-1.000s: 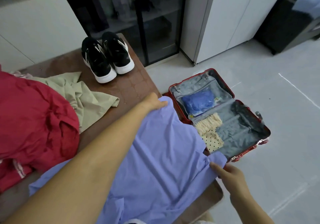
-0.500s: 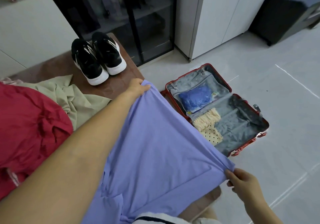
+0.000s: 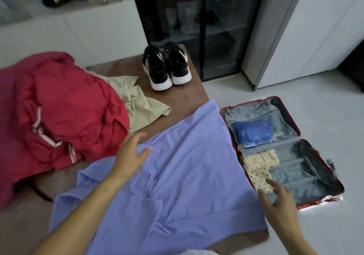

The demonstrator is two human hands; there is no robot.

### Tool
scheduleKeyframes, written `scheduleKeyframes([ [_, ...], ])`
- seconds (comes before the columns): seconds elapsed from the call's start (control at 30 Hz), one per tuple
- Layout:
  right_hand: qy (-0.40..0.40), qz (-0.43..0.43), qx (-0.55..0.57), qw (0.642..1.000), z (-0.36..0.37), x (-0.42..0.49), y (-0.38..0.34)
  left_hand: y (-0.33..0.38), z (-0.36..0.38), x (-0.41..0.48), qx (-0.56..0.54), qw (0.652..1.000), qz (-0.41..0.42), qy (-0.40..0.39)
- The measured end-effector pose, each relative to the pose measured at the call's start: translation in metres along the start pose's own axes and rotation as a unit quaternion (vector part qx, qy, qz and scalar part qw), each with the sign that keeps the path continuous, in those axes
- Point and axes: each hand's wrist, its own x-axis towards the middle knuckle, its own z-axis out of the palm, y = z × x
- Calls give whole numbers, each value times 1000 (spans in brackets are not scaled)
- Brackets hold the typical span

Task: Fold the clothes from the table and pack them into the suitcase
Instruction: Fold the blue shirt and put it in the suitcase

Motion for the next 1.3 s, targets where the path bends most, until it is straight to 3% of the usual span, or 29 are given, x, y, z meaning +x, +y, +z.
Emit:
scheduleKeyframes([
  [0.1, -2, -189, -53, 981, 18, 4, -34, -53, -26, -59, -35, 989, -117, 84],
  [0.23, -104, -361, -83, 923, 66, -4, -91, -96, -22, -135, -3, 969, -218, 113],
  [0.37, -187, -490, -118, 843, 113, -35, -139, -95, -16, -185, 100, 977, -178, 67],
  [0.47, -188, -580, -199, 767, 133, -53, -151, -106, -22, -202, 132, 977, -158, 62],
  [0.5, -173, -588, -220, 759, 135, -54, -153, -107, -28, -203, 119, 974, -173, 81],
  [0.67, -97, -581, -196, 784, 133, -64, -155, -123, -71, -174, 95, 962, -198, 160],
  [0.77, -108, -594, -192, 773, 140, -74, -166, -144, -86, -143, 120, 960, -217, 133],
  [0.83, -107, -580, -190, 785, 147, -77, -177, -154, -88, -116, 124, 959, -231, 108],
  [1.0, -99, -557, -173, 806, 153, -92, -187, -161, -78, -52, 127, 979, -159, 3],
  [1.1, -144, -602, -153, 770, 153, -117, -171, -159, -73, -37, 171, 977, -124, -24],
  [1.2, -182, -658, -163, 712, 160, -140, -156, -171, -81, -30, 170, 968, -184, 31],
  [1.3, -167, -683, -150, 695, 174, -155, -150, -183, -90, -29, 127, 968, -215, 37],
])
